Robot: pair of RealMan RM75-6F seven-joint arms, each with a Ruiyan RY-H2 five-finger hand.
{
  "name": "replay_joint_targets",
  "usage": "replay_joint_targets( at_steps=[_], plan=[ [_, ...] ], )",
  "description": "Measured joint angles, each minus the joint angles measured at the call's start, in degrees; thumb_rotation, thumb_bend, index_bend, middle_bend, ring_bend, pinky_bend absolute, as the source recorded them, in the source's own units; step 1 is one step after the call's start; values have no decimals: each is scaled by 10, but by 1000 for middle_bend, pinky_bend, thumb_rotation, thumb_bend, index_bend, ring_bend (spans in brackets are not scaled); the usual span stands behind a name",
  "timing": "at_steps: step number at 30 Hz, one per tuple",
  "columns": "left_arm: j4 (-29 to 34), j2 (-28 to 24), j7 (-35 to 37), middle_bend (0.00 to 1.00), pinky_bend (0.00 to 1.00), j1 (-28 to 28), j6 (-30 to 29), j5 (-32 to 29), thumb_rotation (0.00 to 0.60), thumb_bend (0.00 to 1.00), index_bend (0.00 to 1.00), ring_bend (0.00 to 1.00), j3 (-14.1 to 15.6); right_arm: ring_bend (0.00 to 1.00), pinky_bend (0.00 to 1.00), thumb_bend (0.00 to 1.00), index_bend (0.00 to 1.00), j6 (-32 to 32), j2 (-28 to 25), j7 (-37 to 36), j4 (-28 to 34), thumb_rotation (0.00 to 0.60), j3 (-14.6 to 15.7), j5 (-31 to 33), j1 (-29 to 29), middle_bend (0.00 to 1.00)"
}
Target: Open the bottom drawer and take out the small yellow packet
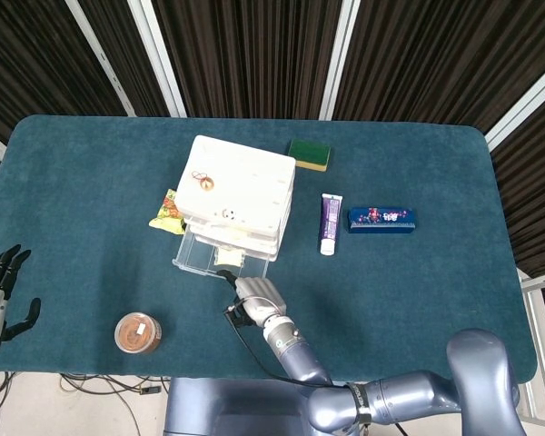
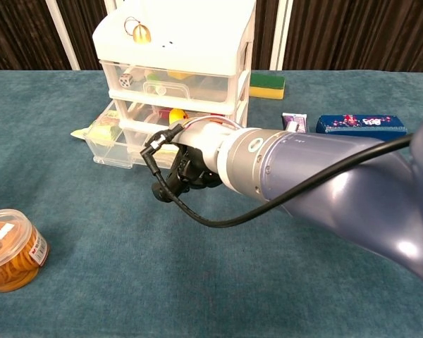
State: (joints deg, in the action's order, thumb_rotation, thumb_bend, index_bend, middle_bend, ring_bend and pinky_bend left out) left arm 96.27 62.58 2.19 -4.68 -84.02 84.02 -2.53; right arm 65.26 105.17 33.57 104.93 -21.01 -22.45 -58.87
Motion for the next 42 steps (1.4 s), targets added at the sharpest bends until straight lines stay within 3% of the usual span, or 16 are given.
replay_joint_targets(
  at_steps=[42],
  plan=[
    [1,0,0,20,0,0,0,0,600,439,70,0,0,887,1000,557,189,1,-9,-1,20,600,8,15,-18,874]
  ],
)
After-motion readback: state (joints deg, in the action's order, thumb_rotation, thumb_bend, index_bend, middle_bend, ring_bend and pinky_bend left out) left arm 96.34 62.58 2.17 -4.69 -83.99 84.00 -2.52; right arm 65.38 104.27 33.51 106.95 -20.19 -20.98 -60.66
